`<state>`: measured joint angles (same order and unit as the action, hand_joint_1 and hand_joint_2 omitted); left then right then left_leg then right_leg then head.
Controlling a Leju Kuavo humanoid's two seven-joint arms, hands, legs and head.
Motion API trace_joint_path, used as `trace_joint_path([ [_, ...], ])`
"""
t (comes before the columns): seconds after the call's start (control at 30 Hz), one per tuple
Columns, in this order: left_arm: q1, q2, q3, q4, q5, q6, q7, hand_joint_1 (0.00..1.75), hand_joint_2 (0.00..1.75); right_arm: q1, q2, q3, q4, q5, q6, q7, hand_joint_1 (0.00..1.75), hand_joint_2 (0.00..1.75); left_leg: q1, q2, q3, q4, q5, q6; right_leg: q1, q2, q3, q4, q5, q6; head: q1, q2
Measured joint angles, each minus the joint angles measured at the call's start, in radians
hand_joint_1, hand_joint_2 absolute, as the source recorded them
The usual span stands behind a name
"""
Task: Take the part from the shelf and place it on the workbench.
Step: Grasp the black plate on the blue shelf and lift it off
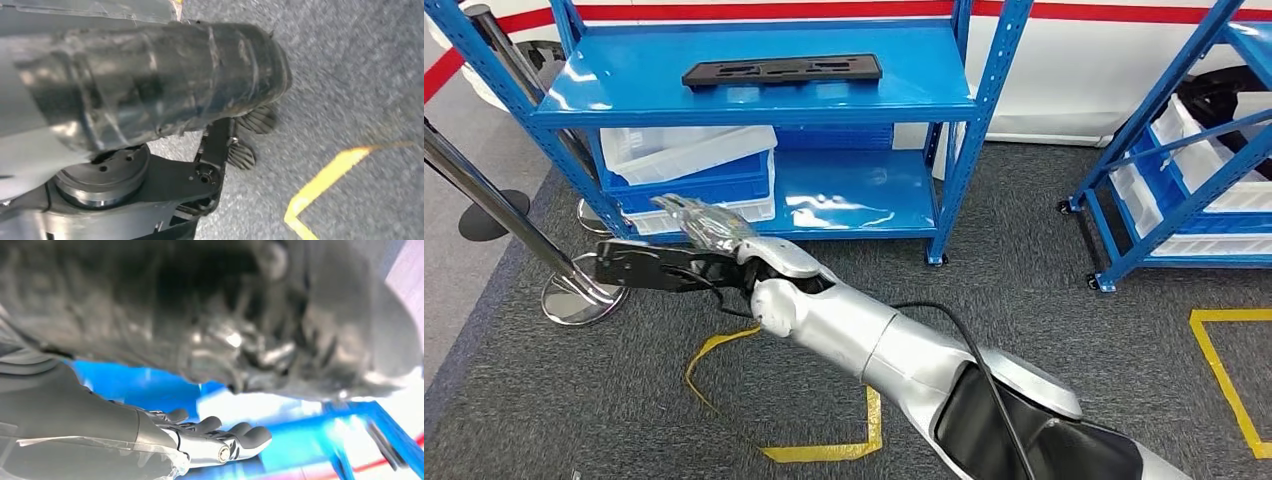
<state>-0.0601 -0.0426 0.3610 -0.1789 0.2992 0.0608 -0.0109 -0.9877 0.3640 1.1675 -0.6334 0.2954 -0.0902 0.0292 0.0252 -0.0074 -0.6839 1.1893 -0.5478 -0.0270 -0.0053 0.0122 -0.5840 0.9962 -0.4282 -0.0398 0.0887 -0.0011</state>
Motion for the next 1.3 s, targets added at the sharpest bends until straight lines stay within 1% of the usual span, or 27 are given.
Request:
trace_joint_path([
  [0.03,0.000,0.001,-0.001,0.000,-0.004,0.002,0.002,0.00,0.00,-0.011,0.002,0.018,-0.007,0.046,-0.006,0.011,0.00,0.00,0.000,0.000,-0.030,0.060,-0.018,-0.002,0.002,0.000,0.001,0.002,-0.002,-0.001,0.000,0.000],
  [0.07,0.002,0.002,-0.001,0.000,-0.009,0.002,0.004,0.00,0.00,-0.019,0.002,0.037,-0.015,0.106,-0.006,0.025,0.00,0.00,0.000,0.000,-0.050,0.094,-0.019,-0.004,0.003,0.000,0.003,0.004,-0.004,-0.002,-0.001,0.000],
  [0.1,0.004,0.002,-0.002,0.000,-0.013,0.001,0.005,0.00,0.00,-0.027,0.003,0.056,-0.023,0.167,0.000,0.039,0.00,0.00,0.001,0.001,-0.054,0.093,-0.002,-0.006,0.003,0.001,0.005,0.006,-0.007,-0.002,-0.002,0.000],
  [0.13,0.005,0.003,-0.003,0.000,-0.017,-0.001,0.005,0.00,0.00,-0.037,0.003,0.072,-0.032,0.228,0.011,0.053,0.00,0.00,0.002,0.001,-0.038,0.052,0.032,-0.008,0.003,0.002,0.007,0.010,-0.011,0.000,-0.002,0.000],
  [0.17,0.006,0.004,-0.004,0.000,-0.020,-0.004,0.003,0.00,0.00,-0.051,0.005,0.085,-0.042,0.281,0.025,0.066,0.00,0.00,0.005,0.002,-0.011,-0.014,0.071,-0.012,0.002,0.003,0.009,0.016,-0.016,0.005,-0.003,0.000],
  [0.23,0.002,0.005,-0.011,0.000,-0.024,-0.009,-0.001,0.00,0.00,-0.088,0.008,0.098,-0.058,0.337,0.051,0.083,0.00,0.00,0.005,0.001,0.040,-0.124,0.112,-0.012,0.006,0.005,0.004,0.033,-0.029,0.017,-0.005,0.000],
  [0.27,0.000,0.005,-0.016,0.000,-0.025,-0.011,-0.005,0.00,0.00,-0.103,0.009,0.101,-0.064,0.348,0.060,0.088,0.00,0.00,0.005,0.000,0.050,-0.147,0.113,-0.008,0.008,0.004,0.000,0.040,-0.033,0.022,-0.005,0.000],
  [0.4,0.004,0.003,-0.028,0.000,-0.039,-0.007,-0.019,0.00,0.00,-0.120,0.009,0.115,-0.070,0.355,0.067,0.094,0.00,0.00,0.003,-0.005,0.045,-0.141,0.106,0.018,0.008,0.002,-0.012,0.064,-0.051,0.032,-0.001,0.000],
  [0.47,0.006,0.002,-0.034,0.000,-0.045,-0.002,-0.022,0.00,0.00,-0.122,0.009,0.120,-0.069,0.355,0.063,0.092,0.00,0.00,0.003,-0.004,0.045,-0.140,0.105,0.026,0.005,-0.003,-0.051,0.145,-0.097,0.041,0.000,0.000],
  [0.53,0.006,0.002,-0.042,0.000,-0.048,0.004,-0.022,0.00,0.00,-0.124,0.009,0.121,-0.067,0.356,0.061,0.089,0.00,0.00,0.000,-0.003,0.045,-0.141,0.105,0.031,0.006,-0.007,-0.117,0.275,-0.149,0.043,0.002,0.000],
  [0.57,0.006,0.003,-0.045,0.000,-0.048,0.010,-0.021,0.00,0.00,-0.124,0.008,0.122,-0.065,0.356,0.061,0.088,0.00,0.00,-0.003,-0.002,0.046,-0.141,0.105,0.032,0.007,-0.008,-0.143,0.320,-0.158,0.040,0.002,0.000],
  [0.6,0.006,0.003,-0.047,0.000,-0.047,0.017,-0.019,0.00,0.00,-0.123,0.008,0.122,-0.063,0.356,0.062,0.087,0.00,0.00,-0.007,-0.001,0.047,-0.141,0.104,0.034,0.010,-0.008,-0.153,0.331,-0.147,0.033,0.003,0.000],
  [0.63,0.006,0.003,-0.048,0.000,-0.045,0.025,-0.016,0.00,0.00,-0.122,0.007,0.122,-0.061,0.353,0.062,0.086,0.00,0.00,-0.013,-0.001,0.050,-0.142,0.103,0.035,0.014,-0.008,-0.144,0.302,-0.118,0.023,0.004,0.000],
  [0.67,0.007,0.003,-0.049,0.000,-0.042,0.033,-0.013,0.00,0.00,-0.122,0.007,0.122,-0.059,0.348,0.061,0.085,0.00,0.00,-0.018,-0.001,0.053,-0.143,0.102,0.036,0.021,-0.008,-0.119,0.239,-0.077,0.008,0.004,0.000],
  [0.73,0.007,0.000,-0.049,0.000,-0.034,0.046,-0.007,0.00,0.00,-0.123,0.007,0.122,-0.056,0.331,0.061,0.080,0.00,0.00,-0.024,0.000,0.060,-0.150,0.103,0.036,0.037,-0.012,-0.059,0.106,-0.018,-0.030,0.000,0.000],
  [0.8,0.006,0.002,-0.050,0.000,-0.030,0.053,-0.004,0.00,0.00,-0.126,0.007,0.122,-0.052,0.316,0.062,0.076,0.00,0.00,-0.018,0.002,0.061,-0.160,0.108,0.033,0.049,-0.016,-0.033,0.043,-0.003,-0.054,-0.005,0.000],
  [0.83,0.006,0.004,-0.050,0.001,-0.029,0.055,-0.004,0.00,0.00,-0.128,0.007,0.122,-0.049,0.312,0.062,0.076,0.00,0.00,-0.016,0.002,0.062,-0.165,0.112,0.029,0.052,-0.017,-0.028,0.032,0.001,-0.058,-0.006,0.000],
  [0.9,0.007,0.009,-0.051,0.001,-0.029,0.054,-0.006,0.00,0.00,-0.130,0.006,0.122,-0.044,0.310,0.062,0.078,0.00,0.00,-0.017,0.002,0.063,-0.168,0.109,0.023,0.045,-0.022,-0.009,-0.001,0.015,-0.054,-0.004,0.000],
  [0.93,0.008,0.012,-0.051,0.001,-0.030,0.052,-0.010,0.00,0.00,-0.133,0.006,0.122,-0.042,0.313,0.062,0.080,0.00,0.00,-0.019,0.001,0.058,-0.154,0.097,0.018,0.040,-0.027,0.002,-0.018,0.022,-0.050,-0.006,0.000],
  [0.97,0.007,0.014,-0.051,0.001,-0.032,0.049,-0.013,0.00,0.00,-0.135,0.006,0.122,-0.040,0.316,0.062,0.082,0.00,0.00,-0.019,0.001,0.041,-0.118,0.076,0.013,0.034,-0.033,0.010,-0.031,0.027,-0.045,-0.007,0.000],
  [1.03,0.006,0.016,-0.051,0.001,-0.035,0.044,-0.022,0.00,0.00,-0.138,0.006,0.122,-0.037,0.322,0.062,0.087,0.00,0.00,-0.011,0.002,-0.018,0.004,0.022,0.000,0.031,-0.044,0.011,-0.032,0.027,-0.039,-0.009,0.000],
  [1.07,0.006,0.019,-0.051,0.001,-0.036,0.044,-0.024,0.00,0.00,-0.136,0.006,0.122,-0.035,0.324,0.062,0.089,0.00,0.00,-0.007,0.003,-0.047,0.060,0.005,-0.007,0.029,-0.049,0.009,-0.028,0.024,-0.036,-0.009,0.000],
  [1.1,0.008,0.021,-0.051,0.001,-0.037,0.044,-0.026,0.00,0.00,-0.134,0.006,0.122,-0.032,0.325,0.062,0.090,0.00,0.00,-0.003,0.004,-0.062,0.085,0.006,-0.014,0.028,-0.054,0.007,-0.022,0.020,-0.032,-0.009,0.000],
  [1.13,0.009,0.022,-0.051,0.001,-0.037,0.044,-0.027,0.00,0.00,-0.133,0.006,0.122,-0.030,0.325,0.062,0.090,0.00,0.00,0.000,0.006,-0.060,0.076,0.023,-0.021,0.025,-0.059,0.005,-0.014,0.015,-0.027,-0.009,0.000],
  [1.17,0.010,0.024,-0.051,0.001,-0.037,0.044,-0.027,0.00,0.00,-0.133,0.006,0.122,-0.028,0.326,0.062,0.091,0.00,0.00,0.004,0.013,-0.038,0.028,0.056,-0.028,0.020,-0.065,0.002,-0.004,0.008,-0.020,-0.009,0.000],
  [1.23,0.008,0.023,-0.052,0.001,-0.037,0.043,-0.028,0.00,0.00,-0.133,0.006,0.122,-0.026,0.328,0.062,0.091,0.00,0.00,0.004,0.052,0.017,-0.087,0.103,-0.039,0.018,-0.078,-0.006,0.024,-0.009,-0.004,-0.013,0.000],
  [1.3,0.004,0.025,-0.052,0.001,-0.037,0.041,-0.030,0.00,0.00,-0.134,0.007,0.122,-0.024,0.329,0.062,0.091,0.00,0.00,0.002,0.075,0.036,-0.133,0.110,-0.022,0.025,-0.090,-0.014,0.048,-0.024,0.009,-0.017,0.000],
])
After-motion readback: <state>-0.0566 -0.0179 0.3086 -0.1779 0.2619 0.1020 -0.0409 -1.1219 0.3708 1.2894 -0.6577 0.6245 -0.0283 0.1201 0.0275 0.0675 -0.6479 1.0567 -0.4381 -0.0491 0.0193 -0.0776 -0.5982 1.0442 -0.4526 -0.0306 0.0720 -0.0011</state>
